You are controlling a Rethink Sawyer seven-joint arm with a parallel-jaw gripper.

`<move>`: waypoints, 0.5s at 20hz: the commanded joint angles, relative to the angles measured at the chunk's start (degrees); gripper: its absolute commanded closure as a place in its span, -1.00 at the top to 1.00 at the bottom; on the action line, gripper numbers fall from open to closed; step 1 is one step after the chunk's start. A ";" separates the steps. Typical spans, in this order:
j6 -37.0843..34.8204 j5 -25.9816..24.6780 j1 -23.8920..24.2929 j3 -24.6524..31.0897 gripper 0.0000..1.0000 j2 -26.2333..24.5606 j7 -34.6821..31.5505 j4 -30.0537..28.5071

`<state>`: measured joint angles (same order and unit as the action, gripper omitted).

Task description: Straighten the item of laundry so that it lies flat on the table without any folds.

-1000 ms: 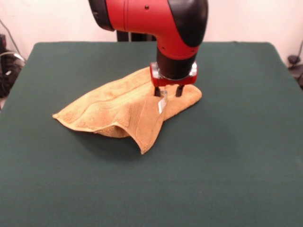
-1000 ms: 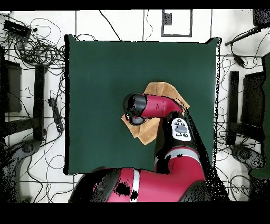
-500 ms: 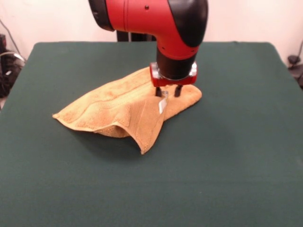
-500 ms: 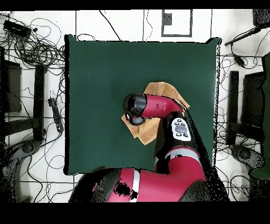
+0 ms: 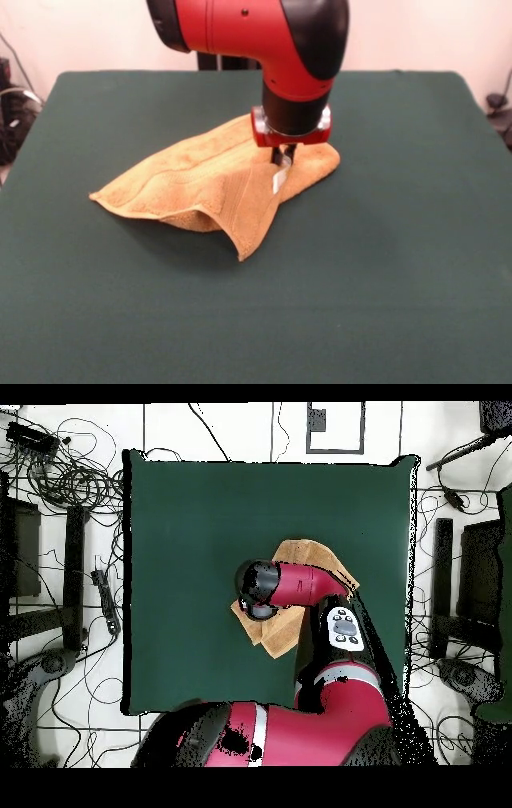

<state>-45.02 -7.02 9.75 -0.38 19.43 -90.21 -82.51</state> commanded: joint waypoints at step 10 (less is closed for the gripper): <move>6.79 1.27 -1.44 4.64 -1.00 -3.38 -8.50 2.73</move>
<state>-45.03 -7.02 9.75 -0.38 19.42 -90.21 -82.49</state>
